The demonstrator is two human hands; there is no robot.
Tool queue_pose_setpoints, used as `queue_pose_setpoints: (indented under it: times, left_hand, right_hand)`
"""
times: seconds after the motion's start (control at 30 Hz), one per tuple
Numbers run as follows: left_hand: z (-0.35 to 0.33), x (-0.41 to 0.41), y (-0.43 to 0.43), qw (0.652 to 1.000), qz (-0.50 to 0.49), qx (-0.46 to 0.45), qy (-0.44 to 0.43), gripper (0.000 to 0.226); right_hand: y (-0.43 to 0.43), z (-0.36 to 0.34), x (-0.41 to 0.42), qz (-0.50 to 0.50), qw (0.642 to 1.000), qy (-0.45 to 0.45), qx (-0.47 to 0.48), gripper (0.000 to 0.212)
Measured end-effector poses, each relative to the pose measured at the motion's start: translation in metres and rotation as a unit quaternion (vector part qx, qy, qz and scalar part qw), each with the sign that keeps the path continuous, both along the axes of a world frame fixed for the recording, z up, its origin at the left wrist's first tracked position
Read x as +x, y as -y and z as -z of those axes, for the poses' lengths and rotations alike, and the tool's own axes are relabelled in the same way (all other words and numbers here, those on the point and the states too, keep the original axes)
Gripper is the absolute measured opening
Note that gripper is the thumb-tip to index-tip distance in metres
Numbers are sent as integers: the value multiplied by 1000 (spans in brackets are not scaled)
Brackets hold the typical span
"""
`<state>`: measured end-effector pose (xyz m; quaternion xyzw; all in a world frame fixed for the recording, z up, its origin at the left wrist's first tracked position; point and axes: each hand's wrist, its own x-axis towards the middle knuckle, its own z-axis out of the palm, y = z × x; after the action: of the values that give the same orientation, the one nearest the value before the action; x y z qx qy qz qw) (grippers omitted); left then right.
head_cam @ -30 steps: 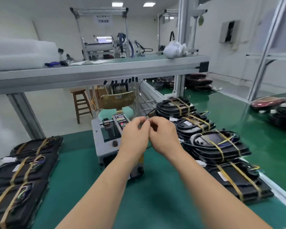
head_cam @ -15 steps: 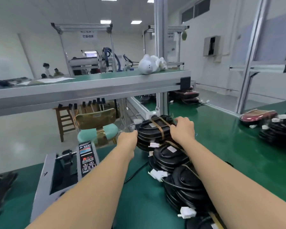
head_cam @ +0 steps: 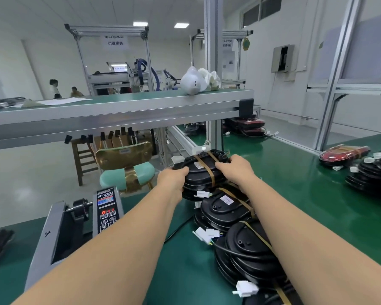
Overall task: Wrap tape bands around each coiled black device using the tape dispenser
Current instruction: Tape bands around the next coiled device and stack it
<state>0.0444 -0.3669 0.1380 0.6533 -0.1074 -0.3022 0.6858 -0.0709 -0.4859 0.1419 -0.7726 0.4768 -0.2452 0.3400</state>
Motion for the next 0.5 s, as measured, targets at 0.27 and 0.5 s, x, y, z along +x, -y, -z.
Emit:
queue_pose_setpoints:
  times: [0.27, 0.5]
  left_hand:
    - [-28, -22, -59, 999, 19, -38, 8, 56]
    - [-38, -59, -156, 988, 43, -7, 146, 63]
  right_hand:
    - [-54, -17, -28, -15, 988, 152, 25, 63]
    - [-138, -17, -65, -45, 965, 256, 28, 68]
